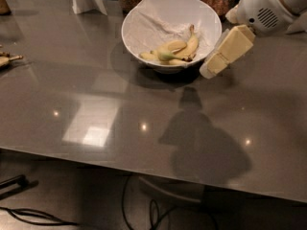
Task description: Pick banana from white bowl
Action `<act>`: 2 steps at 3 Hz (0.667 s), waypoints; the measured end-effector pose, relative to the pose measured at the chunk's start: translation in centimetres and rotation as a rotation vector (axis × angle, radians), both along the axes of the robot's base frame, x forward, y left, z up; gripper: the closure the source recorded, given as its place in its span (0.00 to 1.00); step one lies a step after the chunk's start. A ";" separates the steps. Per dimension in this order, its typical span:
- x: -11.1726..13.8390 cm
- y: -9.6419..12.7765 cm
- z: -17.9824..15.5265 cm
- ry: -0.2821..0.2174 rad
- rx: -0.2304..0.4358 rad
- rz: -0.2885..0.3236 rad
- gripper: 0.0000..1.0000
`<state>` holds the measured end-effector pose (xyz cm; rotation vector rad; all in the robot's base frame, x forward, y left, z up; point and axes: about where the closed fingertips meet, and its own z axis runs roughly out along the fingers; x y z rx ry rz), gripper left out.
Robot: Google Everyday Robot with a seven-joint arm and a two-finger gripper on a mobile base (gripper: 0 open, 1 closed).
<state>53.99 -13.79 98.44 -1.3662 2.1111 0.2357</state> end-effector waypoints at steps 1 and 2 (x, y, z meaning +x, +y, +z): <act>4.3 2.9 -0.1 0.028 0.077 -0.052 0.00; 4.2 3.2 0.0 0.032 0.081 -0.053 0.00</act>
Offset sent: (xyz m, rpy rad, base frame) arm 0.0362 0.0232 -0.0010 0.0649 0.0223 -0.0443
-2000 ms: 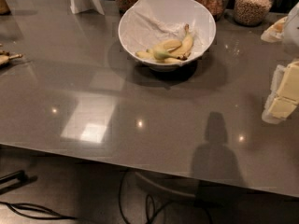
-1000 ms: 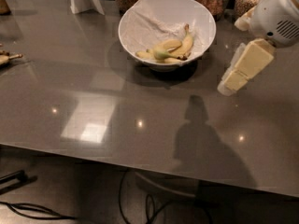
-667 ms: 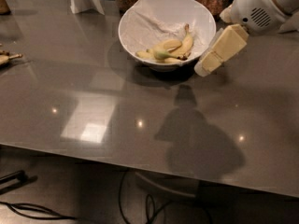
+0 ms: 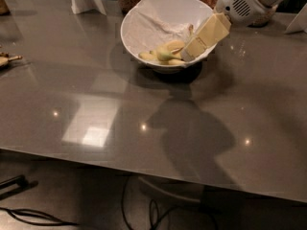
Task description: Pick banana from white bowl
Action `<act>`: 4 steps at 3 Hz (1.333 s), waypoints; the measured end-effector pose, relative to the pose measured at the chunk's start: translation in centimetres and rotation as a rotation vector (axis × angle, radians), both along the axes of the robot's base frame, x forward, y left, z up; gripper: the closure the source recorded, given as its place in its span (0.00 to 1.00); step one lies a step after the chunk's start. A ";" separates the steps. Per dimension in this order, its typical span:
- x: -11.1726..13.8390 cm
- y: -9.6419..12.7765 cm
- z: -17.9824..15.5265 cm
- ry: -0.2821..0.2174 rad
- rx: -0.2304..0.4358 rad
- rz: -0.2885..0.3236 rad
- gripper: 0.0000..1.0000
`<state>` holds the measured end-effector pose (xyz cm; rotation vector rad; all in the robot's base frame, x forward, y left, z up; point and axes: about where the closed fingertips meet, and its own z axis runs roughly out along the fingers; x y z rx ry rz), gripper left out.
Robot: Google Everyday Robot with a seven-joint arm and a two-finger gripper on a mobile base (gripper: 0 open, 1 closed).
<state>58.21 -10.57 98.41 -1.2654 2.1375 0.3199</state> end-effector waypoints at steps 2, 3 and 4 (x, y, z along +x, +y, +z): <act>3.3 1.8 -0.5 -0.061 0.102 -0.160 0.00; 5.2 2.8 -0.6 -0.089 0.165 -0.286 0.00; 6.7 3.5 -1.3 -0.080 0.206 -0.406 0.01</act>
Offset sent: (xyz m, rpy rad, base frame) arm 0.0642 0.0261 -0.0045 0.1813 -0.1083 -0.2952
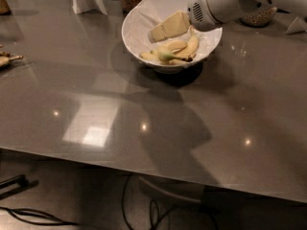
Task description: Pick banana from white bowl
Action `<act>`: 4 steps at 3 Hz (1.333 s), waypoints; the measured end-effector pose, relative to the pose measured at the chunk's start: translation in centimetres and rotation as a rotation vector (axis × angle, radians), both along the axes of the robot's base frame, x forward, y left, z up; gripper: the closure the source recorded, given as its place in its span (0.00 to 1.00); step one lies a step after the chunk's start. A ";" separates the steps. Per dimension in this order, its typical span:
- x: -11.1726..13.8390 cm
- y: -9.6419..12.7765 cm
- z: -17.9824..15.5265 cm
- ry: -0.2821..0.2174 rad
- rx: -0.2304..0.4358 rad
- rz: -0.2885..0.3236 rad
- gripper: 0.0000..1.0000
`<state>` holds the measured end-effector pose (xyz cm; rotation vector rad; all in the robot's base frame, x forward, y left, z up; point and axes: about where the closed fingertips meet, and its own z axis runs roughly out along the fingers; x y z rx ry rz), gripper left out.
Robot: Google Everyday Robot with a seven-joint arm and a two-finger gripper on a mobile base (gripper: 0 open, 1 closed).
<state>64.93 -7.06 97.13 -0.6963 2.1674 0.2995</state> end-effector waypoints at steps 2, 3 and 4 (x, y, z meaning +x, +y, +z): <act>0.9 1.0 -2.5 0.081 0.072 -0.120 0.43; 1.1 1.5 -3.7 0.115 0.084 -0.136 0.47; 1.7 1.8 -5.1 0.155 0.064 -0.142 0.45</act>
Offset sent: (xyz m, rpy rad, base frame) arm 0.0134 0.0140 -0.0436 0.1048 0.1331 -0.1692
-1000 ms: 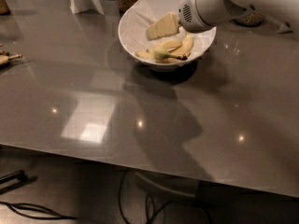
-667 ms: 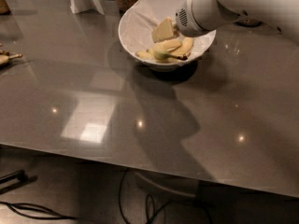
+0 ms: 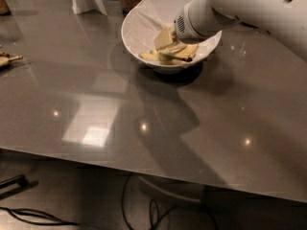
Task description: Pick banana from white bowl
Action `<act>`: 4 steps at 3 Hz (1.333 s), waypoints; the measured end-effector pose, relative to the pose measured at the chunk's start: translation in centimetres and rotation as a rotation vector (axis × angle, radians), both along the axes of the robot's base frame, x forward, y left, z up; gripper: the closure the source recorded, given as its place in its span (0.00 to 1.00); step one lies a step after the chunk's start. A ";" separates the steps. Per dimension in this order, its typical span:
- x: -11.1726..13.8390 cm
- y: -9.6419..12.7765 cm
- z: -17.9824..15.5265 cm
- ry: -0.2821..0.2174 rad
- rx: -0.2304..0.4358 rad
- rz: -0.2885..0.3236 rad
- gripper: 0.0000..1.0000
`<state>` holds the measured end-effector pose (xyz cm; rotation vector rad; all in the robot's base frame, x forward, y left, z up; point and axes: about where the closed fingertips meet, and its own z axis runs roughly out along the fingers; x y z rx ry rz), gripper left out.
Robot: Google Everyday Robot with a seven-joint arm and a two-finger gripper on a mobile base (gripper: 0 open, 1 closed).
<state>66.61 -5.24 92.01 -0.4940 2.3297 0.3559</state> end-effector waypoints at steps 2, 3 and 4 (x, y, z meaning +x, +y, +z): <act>0.7 0.5 -1.8 0.058 -0.026 0.009 0.39; 1.1 0.4 -2.5 0.081 -0.034 0.010 0.41; 1.5 0.3 -3.0 0.099 -0.040 0.009 0.43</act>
Offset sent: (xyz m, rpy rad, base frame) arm 0.0115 0.0034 -0.0264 -0.0369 0.0887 0.0089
